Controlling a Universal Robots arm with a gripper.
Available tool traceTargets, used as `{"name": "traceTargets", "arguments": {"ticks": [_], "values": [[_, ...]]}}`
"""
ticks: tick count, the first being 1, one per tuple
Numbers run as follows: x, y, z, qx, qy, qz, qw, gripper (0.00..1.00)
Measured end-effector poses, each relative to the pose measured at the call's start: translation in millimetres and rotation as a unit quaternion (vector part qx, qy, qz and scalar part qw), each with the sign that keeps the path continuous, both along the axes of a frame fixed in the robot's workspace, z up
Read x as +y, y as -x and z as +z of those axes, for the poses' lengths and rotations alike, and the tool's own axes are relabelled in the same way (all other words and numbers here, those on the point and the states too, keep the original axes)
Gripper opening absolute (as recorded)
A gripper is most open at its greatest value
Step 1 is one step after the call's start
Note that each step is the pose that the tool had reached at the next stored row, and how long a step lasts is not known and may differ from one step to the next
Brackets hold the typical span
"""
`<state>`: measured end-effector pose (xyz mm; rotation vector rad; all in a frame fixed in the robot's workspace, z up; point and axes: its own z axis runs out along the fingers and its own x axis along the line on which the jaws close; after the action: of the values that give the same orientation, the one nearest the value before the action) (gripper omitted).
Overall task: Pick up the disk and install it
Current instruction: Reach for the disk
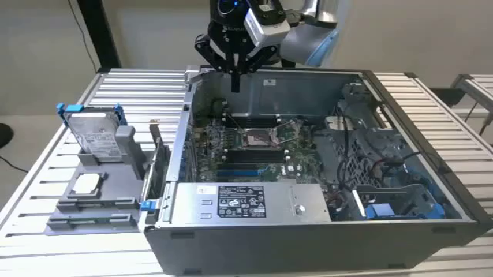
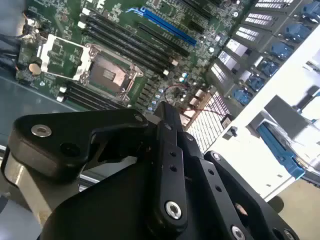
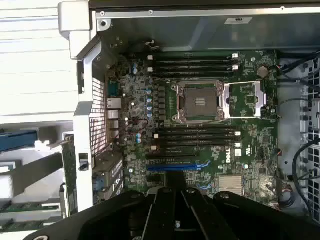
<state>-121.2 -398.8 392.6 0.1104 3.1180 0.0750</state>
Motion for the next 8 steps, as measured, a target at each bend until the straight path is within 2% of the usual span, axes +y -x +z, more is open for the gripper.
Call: {"name": "traceTargets", "arguments": {"ticks": [8], "values": [[0.0,0.0,0.0,0.0000,0.0000,0.000,1.00000,0.00]]}}
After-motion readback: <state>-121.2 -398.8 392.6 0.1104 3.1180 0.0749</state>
